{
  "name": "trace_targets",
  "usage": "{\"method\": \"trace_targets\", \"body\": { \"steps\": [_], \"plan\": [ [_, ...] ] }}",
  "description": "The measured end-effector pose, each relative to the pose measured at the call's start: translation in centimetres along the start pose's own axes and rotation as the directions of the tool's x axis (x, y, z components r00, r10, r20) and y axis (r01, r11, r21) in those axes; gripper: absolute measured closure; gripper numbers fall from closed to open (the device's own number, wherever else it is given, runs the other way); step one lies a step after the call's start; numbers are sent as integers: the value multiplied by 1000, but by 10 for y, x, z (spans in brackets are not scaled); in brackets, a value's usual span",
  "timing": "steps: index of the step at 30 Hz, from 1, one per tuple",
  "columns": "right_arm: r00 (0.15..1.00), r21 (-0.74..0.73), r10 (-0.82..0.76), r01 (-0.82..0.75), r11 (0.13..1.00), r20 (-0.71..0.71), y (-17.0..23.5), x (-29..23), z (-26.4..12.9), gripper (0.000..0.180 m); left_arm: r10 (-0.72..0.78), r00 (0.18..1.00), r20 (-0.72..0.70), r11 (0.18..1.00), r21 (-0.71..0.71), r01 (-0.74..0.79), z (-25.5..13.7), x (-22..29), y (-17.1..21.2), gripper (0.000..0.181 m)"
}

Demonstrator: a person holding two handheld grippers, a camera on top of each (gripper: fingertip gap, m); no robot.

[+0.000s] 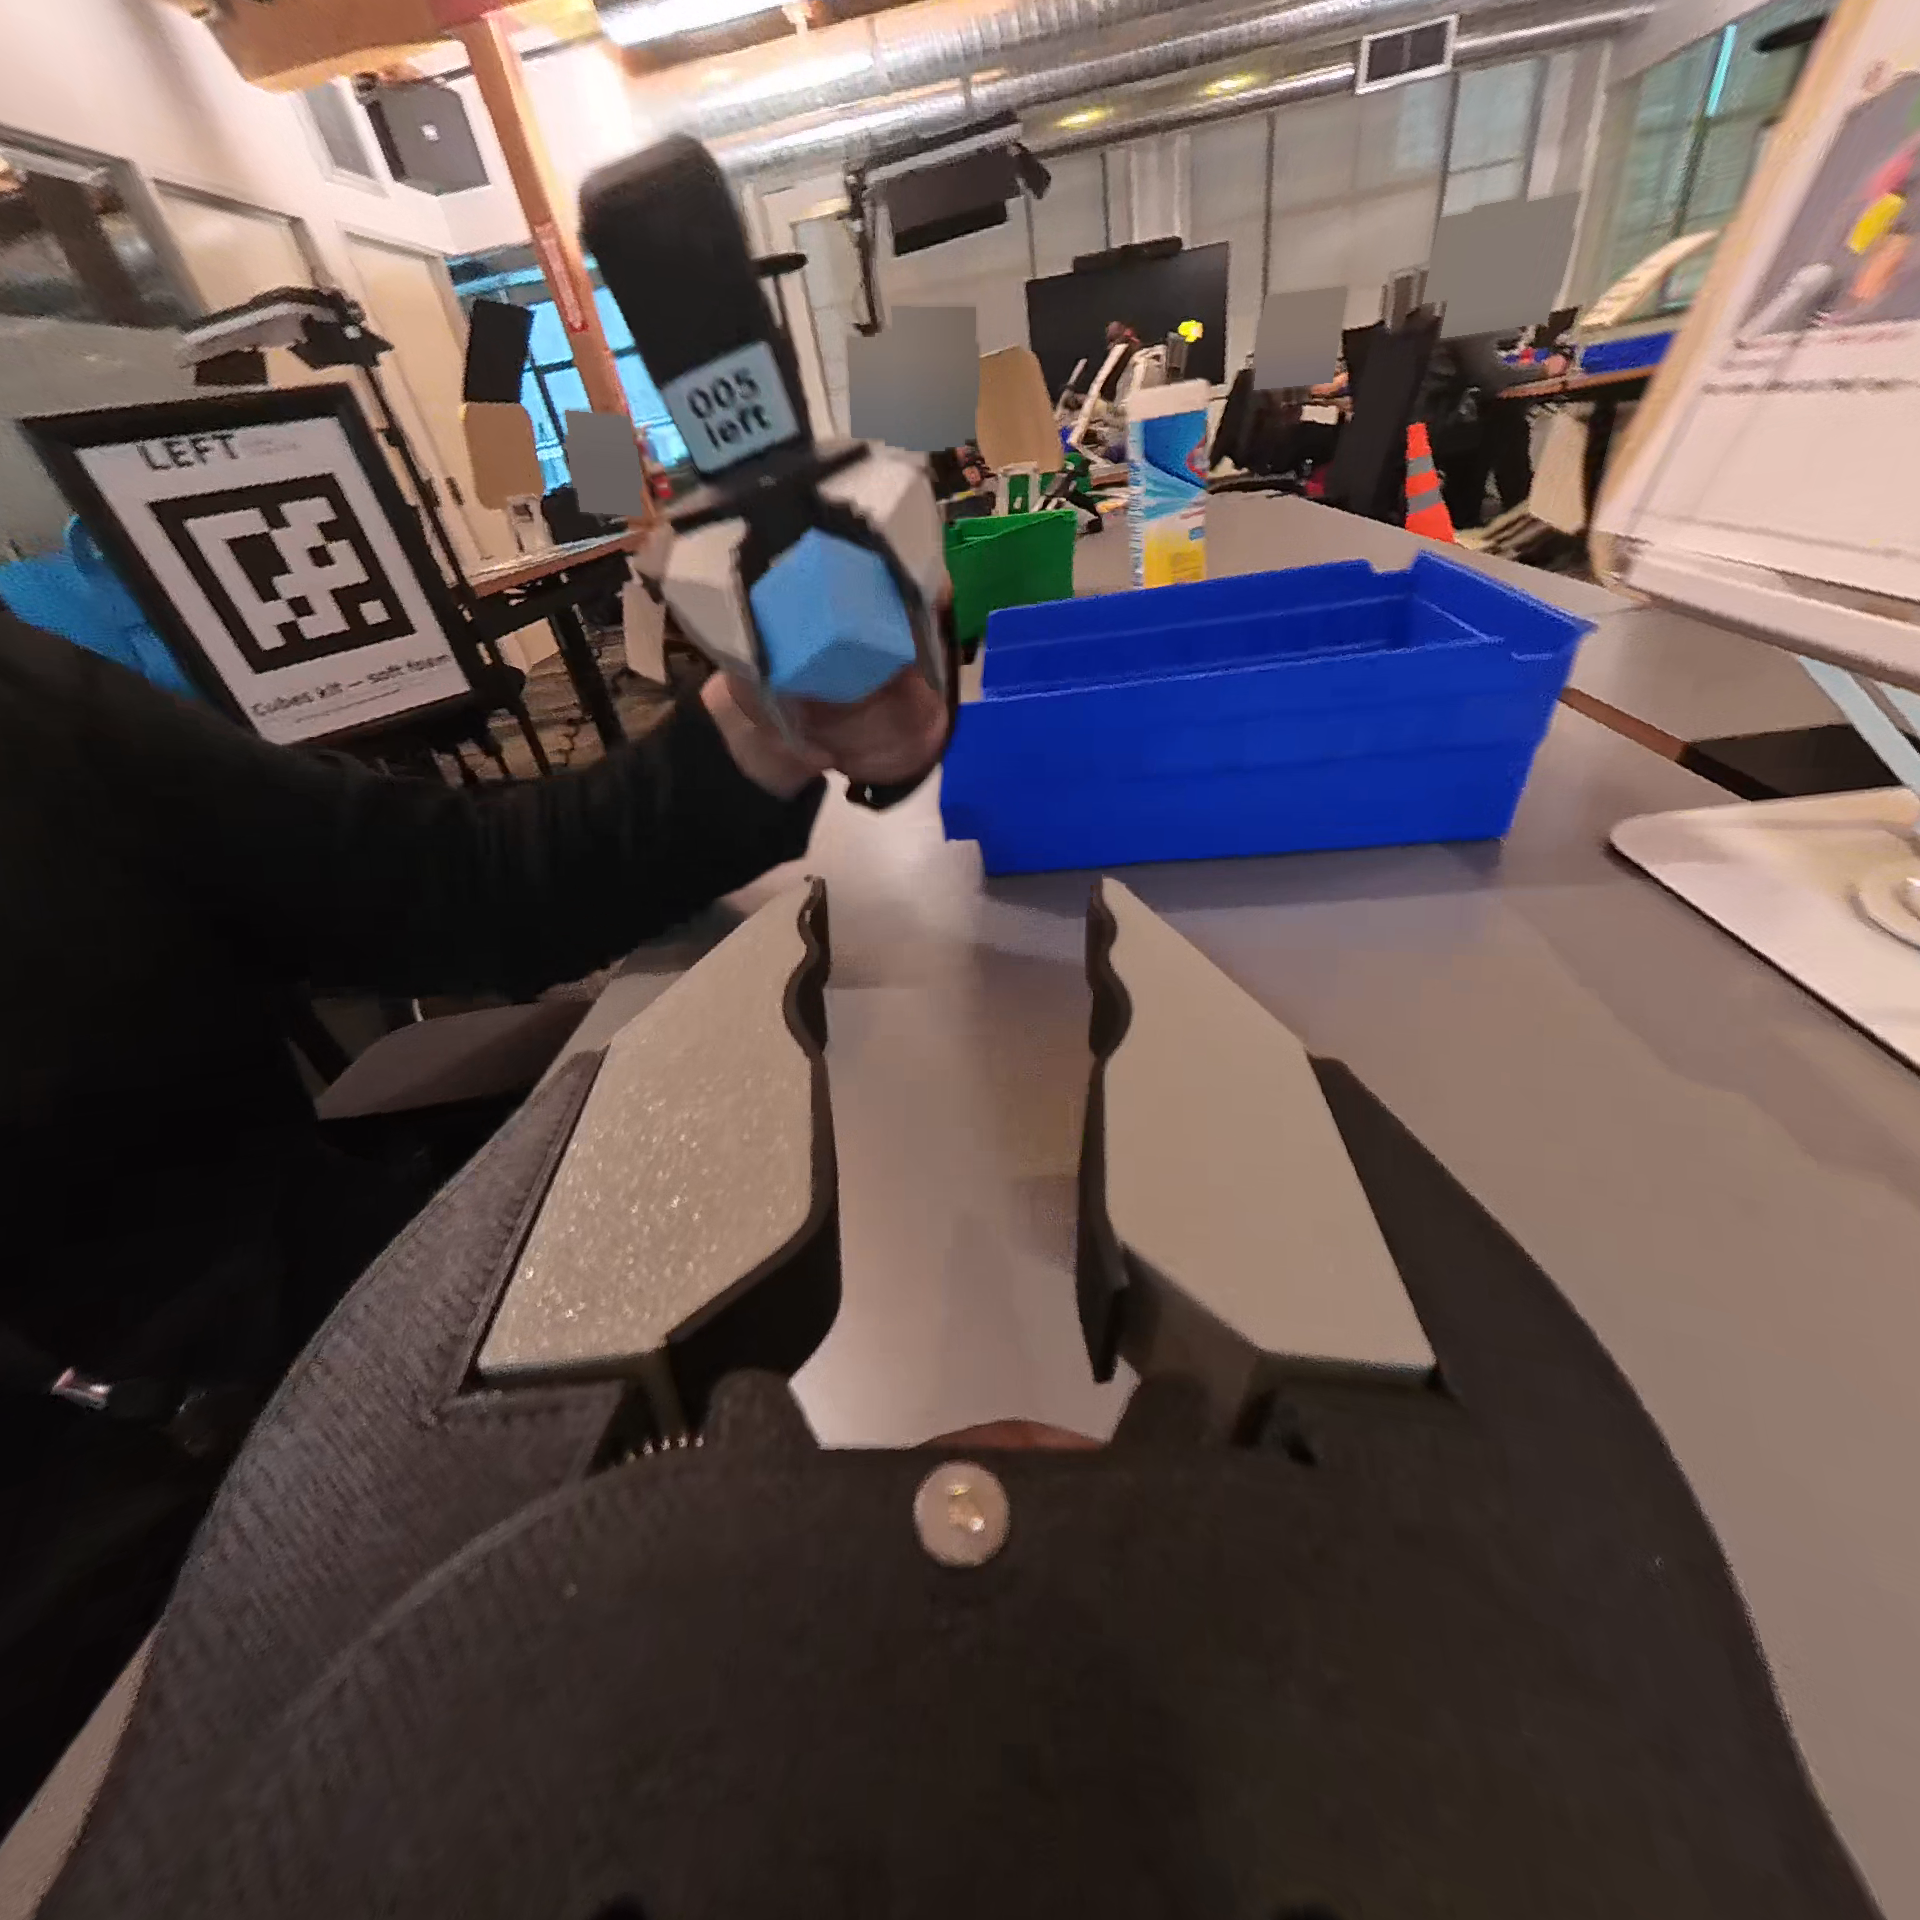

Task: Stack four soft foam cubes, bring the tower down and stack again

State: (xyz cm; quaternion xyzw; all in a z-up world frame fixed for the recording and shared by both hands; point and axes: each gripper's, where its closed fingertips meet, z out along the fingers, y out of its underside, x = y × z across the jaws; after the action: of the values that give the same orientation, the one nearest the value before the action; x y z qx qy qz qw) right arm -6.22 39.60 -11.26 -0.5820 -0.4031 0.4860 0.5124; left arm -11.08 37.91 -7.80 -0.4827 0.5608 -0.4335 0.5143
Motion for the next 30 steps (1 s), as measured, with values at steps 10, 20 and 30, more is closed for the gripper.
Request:
{"method": "trace_targets", "body": {
  "steps": [10, 20, 30],
  "plan": [
    [976, -48, -12, 23, 999, 218, 0, -55, 15, 136, 234, 956, -175, 970, 104, -218, 12, 56, 17, 145],
    [891, -78, 127, -103, 992, 436, -1, -92, 20, 143, 485, 873, -43, 864, 176, -471, 21, 77, 2, 145],
    [920, 26, 80, -97, 995, 385, -18, -86, 24, 156, 392, 915, 99, 871, 279, -404, 15, 54, -20, 145]
  ]
}}
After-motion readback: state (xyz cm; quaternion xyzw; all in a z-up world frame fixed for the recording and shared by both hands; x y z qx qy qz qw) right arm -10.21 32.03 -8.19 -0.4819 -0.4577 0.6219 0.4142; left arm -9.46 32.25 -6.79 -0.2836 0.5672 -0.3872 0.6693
